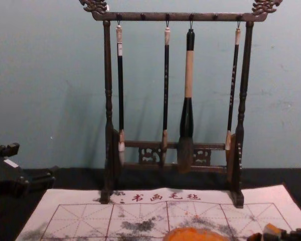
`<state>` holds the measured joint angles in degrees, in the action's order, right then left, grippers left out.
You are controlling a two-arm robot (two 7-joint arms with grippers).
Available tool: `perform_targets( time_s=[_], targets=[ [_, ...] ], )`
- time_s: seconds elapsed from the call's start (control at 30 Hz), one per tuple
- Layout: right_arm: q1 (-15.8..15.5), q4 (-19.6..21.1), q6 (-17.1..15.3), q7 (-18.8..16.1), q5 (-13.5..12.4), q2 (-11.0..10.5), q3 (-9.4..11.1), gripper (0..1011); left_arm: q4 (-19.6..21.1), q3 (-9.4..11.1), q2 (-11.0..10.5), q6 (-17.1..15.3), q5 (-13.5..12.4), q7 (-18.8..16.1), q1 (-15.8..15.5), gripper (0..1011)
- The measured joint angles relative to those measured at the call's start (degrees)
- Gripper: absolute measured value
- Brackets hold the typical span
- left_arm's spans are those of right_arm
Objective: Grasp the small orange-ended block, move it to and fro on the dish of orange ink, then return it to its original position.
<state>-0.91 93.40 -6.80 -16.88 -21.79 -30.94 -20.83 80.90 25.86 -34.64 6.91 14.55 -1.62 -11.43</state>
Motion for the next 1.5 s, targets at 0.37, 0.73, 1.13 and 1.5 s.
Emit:
perform_targets(
  time_s=[0.37,0.73,1.13,1.5],
  targets=[
    [0.01,-0.02,0.0,-0.04,0.22,0.18,0.54,82,0.0,0.0,0.0,0.0,0.0,0.0,0.0,1001],
    [-0.41,1.16,-0.74,-1.36,0.79,1.34,2.97,82,0.0,0.0,0.0,0.0,0.0,0.0,0.0,1001],
    [-0.57,4.01,-1.88,-2.7,-0.25,1.64,5.63,82,0.0,0.0,0.0,0.0,0.0,0.0,0.0,1001],
    [2.1,3.71,-0.53,-5.25,0.88,1.05,4.49,82,0.0,0.0,0.0,0.0,0.0,0.0,0.0,1001]
  ],
)
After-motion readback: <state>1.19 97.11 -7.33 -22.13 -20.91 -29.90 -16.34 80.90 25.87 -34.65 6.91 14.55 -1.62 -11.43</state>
